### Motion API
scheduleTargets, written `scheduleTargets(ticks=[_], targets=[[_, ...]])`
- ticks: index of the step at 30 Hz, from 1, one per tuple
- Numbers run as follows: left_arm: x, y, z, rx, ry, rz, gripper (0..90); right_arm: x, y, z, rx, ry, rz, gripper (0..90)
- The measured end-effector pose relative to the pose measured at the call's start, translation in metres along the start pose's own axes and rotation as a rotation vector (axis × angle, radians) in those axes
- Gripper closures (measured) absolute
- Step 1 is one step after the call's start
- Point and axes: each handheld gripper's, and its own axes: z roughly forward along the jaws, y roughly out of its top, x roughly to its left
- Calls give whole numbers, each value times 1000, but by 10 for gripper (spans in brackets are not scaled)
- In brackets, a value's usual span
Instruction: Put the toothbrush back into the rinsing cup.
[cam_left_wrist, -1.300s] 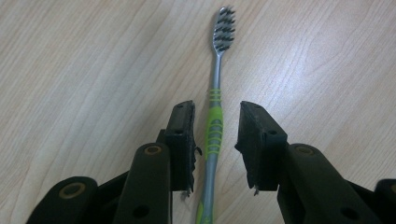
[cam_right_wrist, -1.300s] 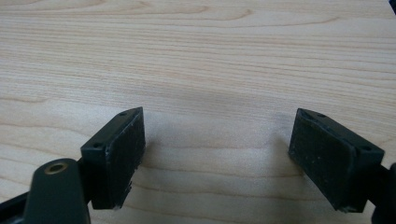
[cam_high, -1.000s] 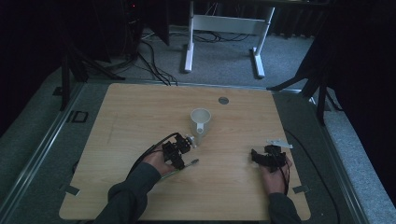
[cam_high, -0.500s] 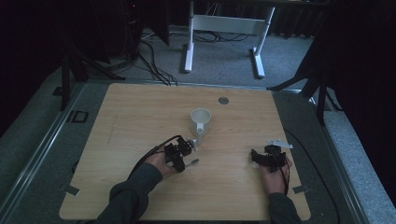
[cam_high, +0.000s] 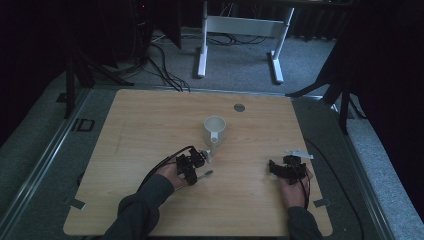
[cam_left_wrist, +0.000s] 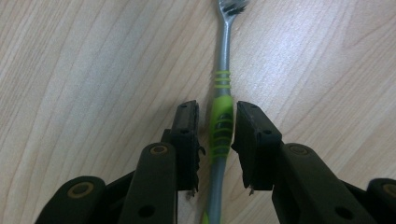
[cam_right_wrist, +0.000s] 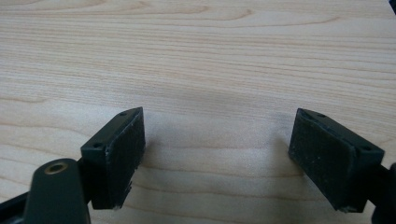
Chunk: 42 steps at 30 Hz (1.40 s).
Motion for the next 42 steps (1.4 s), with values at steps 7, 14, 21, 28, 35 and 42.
scheduleTargets(ticks=[7, 14, 21, 28, 35, 42], targets=[[1, 1, 3, 14, 7, 4, 730, 0, 0, 0, 0, 0, -1, 180], [3, 2, 6, 15, 4, 1, 762, 0, 0, 0, 0, 0, -1, 181], [3, 1, 5, 9, 16, 8, 787, 0, 0, 0, 0, 0, 0, 181], [6, -2, -5, -31, 30, -19, 789, 0, 0, 0, 0, 0, 0, 181], [9, -6, -14, -76, 35, -41, 789, 0, 0, 0, 0, 0, 0, 180], [10, -8, -23, -121, 52, -49, 789, 0, 0, 0, 0, 0, 0, 181]])
